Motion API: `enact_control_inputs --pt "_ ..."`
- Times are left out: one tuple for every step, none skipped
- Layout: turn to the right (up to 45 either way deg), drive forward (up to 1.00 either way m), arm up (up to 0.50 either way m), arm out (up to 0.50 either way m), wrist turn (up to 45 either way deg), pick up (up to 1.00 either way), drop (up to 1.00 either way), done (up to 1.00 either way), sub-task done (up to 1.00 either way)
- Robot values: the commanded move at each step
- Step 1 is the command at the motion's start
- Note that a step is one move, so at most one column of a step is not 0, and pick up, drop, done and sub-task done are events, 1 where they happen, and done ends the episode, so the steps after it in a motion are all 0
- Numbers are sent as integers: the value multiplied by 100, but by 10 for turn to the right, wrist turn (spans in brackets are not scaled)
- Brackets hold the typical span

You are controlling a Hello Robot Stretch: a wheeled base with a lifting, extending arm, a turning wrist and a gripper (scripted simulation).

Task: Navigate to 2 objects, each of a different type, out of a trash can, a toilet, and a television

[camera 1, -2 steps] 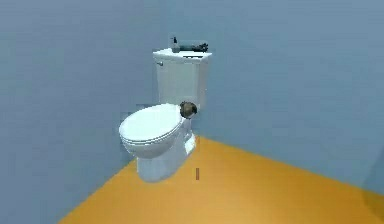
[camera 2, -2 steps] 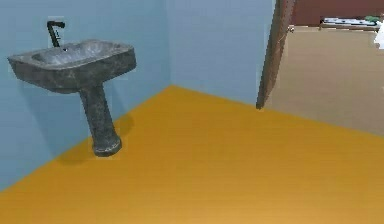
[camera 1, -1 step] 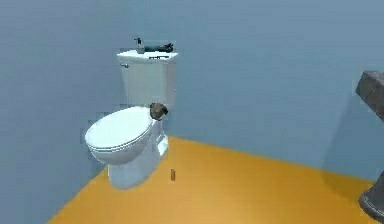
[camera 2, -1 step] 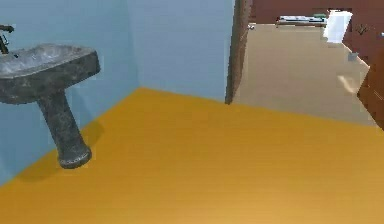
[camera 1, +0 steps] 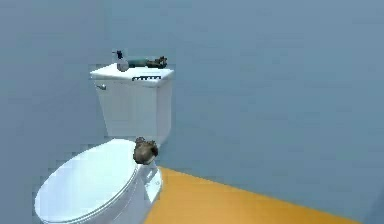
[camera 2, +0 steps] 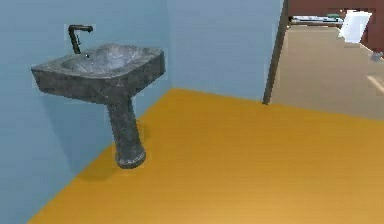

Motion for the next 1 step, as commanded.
enact_control_inputs --pt "-240 0 0 0 0 0 0 0 0"
